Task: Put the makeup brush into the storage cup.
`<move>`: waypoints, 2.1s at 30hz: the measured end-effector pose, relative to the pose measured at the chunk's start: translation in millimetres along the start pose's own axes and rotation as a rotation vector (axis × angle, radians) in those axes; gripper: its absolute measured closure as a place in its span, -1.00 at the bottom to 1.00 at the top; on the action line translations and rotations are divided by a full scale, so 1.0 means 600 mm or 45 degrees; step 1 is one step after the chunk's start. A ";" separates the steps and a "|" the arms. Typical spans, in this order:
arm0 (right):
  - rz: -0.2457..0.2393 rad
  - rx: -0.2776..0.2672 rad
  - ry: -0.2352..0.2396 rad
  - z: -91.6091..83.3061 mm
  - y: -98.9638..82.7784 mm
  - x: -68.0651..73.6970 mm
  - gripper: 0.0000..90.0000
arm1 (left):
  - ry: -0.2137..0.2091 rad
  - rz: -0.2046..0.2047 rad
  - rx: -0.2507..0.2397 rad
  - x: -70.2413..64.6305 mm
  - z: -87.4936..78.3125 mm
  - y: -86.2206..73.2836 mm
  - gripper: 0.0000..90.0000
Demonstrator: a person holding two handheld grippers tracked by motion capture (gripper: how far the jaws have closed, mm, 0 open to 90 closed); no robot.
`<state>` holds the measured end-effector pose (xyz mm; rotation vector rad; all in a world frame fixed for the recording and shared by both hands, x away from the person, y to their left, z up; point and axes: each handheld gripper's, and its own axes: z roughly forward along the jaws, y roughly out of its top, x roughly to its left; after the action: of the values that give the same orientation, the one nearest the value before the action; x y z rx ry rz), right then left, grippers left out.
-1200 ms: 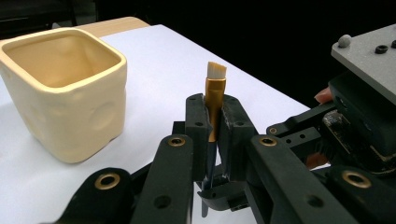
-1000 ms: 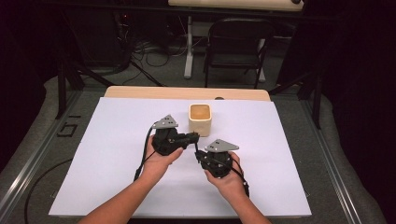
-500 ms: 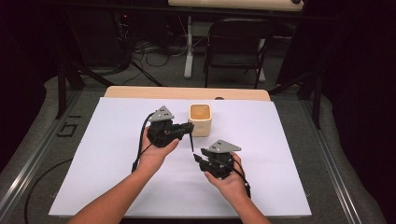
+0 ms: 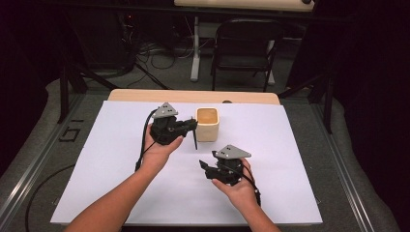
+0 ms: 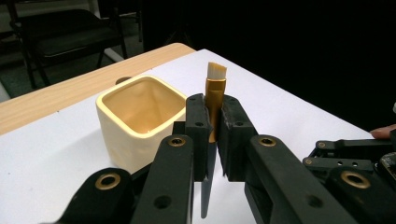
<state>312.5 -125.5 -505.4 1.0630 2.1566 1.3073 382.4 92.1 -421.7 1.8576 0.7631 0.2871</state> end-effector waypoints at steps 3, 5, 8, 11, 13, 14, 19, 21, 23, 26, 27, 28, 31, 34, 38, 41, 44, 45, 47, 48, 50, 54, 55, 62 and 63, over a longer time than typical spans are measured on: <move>0.004 0.012 0.002 -0.001 -0.001 -0.004 -0.12 | 0.009 0.006 0.002 0.002 0.001 0.004 0.86; 0.012 0.004 -0.001 0.000 -0.002 -0.006 -0.14 | 0.009 -0.001 -0.003 0.004 0.001 0.007 0.86; 0.016 0.010 0.000 0.000 -0.002 -0.009 -0.16 | 0.016 -0.003 -0.010 0.006 0.001 0.012 0.86; 0.016 0.008 -0.003 0.001 -0.002 -0.010 -0.17 | 0.017 0.004 -0.010 0.007 0.001 0.017 0.86; 0.016 0.010 -0.003 0.000 -0.002 -0.010 -0.17 | 0.019 0.004 -0.009 0.008 0.001 0.020 0.86; 0.017 0.009 -0.004 0.000 -0.002 -0.010 -0.17 | 0.025 0.008 -0.009 0.008 0.001 0.022 0.86; 0.014 0.026 -0.006 -0.003 -0.002 -0.011 -0.17 | 0.028 0.009 -0.015 0.010 0.001 0.031 0.86; 0.020 0.006 -0.009 -0.003 -0.003 -0.012 -0.17 | 0.040 0.015 -0.019 0.011 0.001 0.041 0.86; 0.021 0.005 -0.013 -0.004 -0.003 -0.013 -0.17 | 0.045 0.023 -0.022 0.011 0.000 0.049 0.86; 0.022 0.003 -0.015 -0.006 -0.003 -0.014 -0.17 | 0.052 0.031 -0.025 0.010 0.000 0.059 0.86; 0.026 0.000 -0.015 -0.007 -0.002 -0.015 -0.17 | 0.055 0.035 -0.031 0.010 0.000 0.066 0.86; 0.027 0.002 -0.018 -0.008 -0.002 -0.016 -0.17 | 0.059 0.038 -0.033 0.010 0.000 0.071 0.86; 0.025 -0.007 -0.019 -0.009 -0.003 -0.018 -0.17 | 0.061 0.047 -0.034 0.010 0.001 0.079 0.86; 0.025 -0.003 -0.026 -0.010 -0.003 -0.019 -0.17 | 0.071 0.059 -0.045 0.007 0.004 0.093 0.86; 0.026 -0.005 -0.025 -0.011 -0.003 -0.019 -0.17 | 0.080 0.065 -0.057 0.007 0.008 0.102 0.86; 0.025 -0.003 -0.025 -0.012 -0.003 -0.019 -0.17 | 0.094 0.069 -0.058 0.006 0.011 0.106 0.86; 0.027 -0.002 -0.025 -0.012 -0.003 -0.018 -0.18 | 0.101 0.067 -0.065 0.008 0.014 0.108 0.86; 0.028 0.003 -0.023 -0.013 -0.003 -0.018 -0.17 | 0.103 0.069 -0.063 0.009 0.015 0.108 0.86; 0.029 0.001 -0.029 -0.014 -0.003 -0.018 -0.17 | 0.106 0.065 -0.067 0.010 0.018 0.109 0.86; 0.034 0.000 -0.029 -0.014 -0.003 -0.018 -0.17 | 0.109 0.065 -0.066 0.010 0.019 0.110 0.86; 0.034 0.000 -0.029 -0.016 -0.002 -0.019 -0.18 | 0.111 0.064 -0.068 0.012 0.022 0.112 0.86; 0.032 -0.009 -0.034 -0.021 -0.001 -0.021 -0.18 | 0.128 0.074 -0.057 0.015 0.028 0.114 0.86; 0.028 -0.008 -0.034 -0.023 -0.001 -0.021 -0.17 | 0.133 0.073 -0.059 0.016 0.029 0.114 0.86; 0.038 -0.018 -0.050 -0.037 -0.006 -0.026 -0.18 | 0.159 0.067 -0.052 0.025 0.041 0.112 0.86; 0.033 -0.019 -0.051 -0.039 -0.007 -0.028 -0.18 | 0.163 0.067 -0.048 0.026 0.042 0.111 0.86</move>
<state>305.7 -152.8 -498.9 1.1049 2.1074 1.3006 432.4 67.1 -374.6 1.8387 0.7913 0.4550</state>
